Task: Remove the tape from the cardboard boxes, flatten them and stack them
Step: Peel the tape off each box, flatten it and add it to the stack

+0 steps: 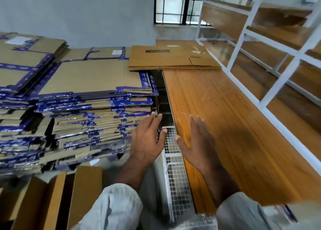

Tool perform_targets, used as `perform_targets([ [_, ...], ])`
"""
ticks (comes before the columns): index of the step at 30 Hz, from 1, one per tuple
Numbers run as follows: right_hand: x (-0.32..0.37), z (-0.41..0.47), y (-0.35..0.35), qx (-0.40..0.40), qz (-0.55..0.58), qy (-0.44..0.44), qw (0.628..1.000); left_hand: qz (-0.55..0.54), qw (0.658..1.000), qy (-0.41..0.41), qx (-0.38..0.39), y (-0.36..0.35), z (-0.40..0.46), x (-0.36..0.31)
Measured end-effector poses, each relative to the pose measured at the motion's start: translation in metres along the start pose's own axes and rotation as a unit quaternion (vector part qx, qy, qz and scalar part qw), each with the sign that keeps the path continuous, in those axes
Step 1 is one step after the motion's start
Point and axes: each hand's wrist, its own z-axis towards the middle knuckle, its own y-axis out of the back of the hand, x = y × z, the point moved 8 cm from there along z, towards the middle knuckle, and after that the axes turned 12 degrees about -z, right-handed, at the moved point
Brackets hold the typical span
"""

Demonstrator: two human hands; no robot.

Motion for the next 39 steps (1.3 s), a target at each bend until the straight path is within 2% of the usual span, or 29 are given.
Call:
perform_targets([
  [5, -0.010, -0.092, -0.005, 0.052, -0.019, 0.015, 0.998, 0.003, 1.000, 0.019, 0.022, -0.020, -0.100, -0.028],
  [9, 0.011, -0.147, -0.011, 0.067, 0.006, 0.027, 0.997, 0.044, 0.998, 0.043, 0.029, 0.001, -0.181, -0.025],
  [12, 0.045, -0.181, -0.020, 0.081, 0.008, 0.072, 0.994, 0.068, 0.990, 0.123, 0.022, 0.032, -0.233, -0.010],
  [18, 0.132, -0.230, -0.032, 0.119, 0.026, 0.172, 0.977, 0.124, 0.972, 0.199, -0.026, 0.109, -0.315, 0.018],
  [23, 0.211, -0.274, -0.053, 0.163, 0.033, 0.235, 0.958, 0.127, 0.953, 0.264, -0.074, 0.167, -0.383, 0.050],
  [27, 0.273, -0.312, -0.073, 0.190, 0.031, 0.262, 0.946, 0.143, 0.936, 0.312, -0.073, 0.208, -0.438, 0.095],
  [34, 0.354, -0.376, -0.144, 0.249, 0.037, 0.225, 0.941, 0.101, 0.932, 0.349, -0.019, 0.252, -0.518, 0.185],
  [39, 0.337, -0.406, -0.212, 0.309, -0.001, 0.127, 0.942, -0.002, 0.933, 0.357, 0.042, 0.212, -0.543, 0.234],
])
